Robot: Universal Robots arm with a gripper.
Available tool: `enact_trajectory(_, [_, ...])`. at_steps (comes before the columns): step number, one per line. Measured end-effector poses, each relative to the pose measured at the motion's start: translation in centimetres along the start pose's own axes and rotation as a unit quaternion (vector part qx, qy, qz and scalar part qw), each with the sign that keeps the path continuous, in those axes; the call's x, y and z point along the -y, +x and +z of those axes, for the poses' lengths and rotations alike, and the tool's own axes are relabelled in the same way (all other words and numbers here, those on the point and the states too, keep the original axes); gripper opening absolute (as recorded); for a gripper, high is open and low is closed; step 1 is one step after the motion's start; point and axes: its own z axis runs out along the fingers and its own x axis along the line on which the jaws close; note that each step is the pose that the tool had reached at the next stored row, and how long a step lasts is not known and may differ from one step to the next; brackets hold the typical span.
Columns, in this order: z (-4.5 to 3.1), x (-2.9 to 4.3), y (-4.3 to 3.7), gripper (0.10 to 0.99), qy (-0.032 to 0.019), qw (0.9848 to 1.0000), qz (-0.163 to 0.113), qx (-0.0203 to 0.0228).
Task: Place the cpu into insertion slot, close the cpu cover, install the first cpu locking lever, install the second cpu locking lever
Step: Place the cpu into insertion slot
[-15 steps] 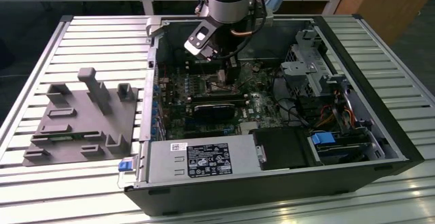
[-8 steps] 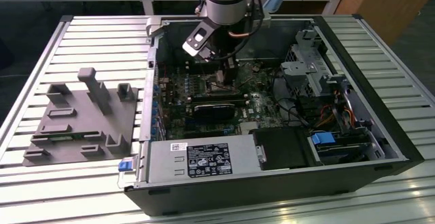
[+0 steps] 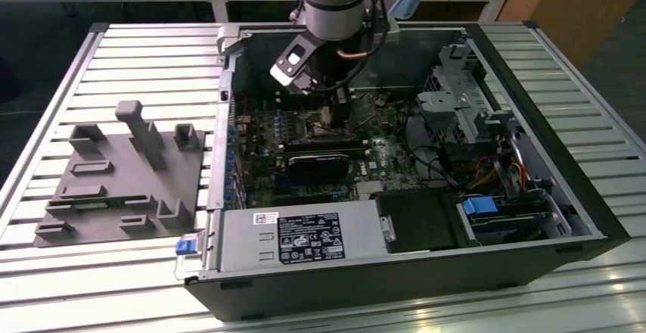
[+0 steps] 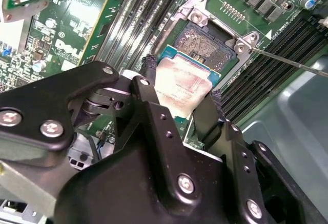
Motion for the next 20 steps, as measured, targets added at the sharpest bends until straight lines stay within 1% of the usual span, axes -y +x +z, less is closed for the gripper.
enact_trajectory(9, [0.55,0.32,0.68,0.533,-0.0001,1.0,0.001,0.0])
enact_trajectory(20, [1.43,0.58,1.02,0.533,-0.0001,1.0,0.006,0.0004])
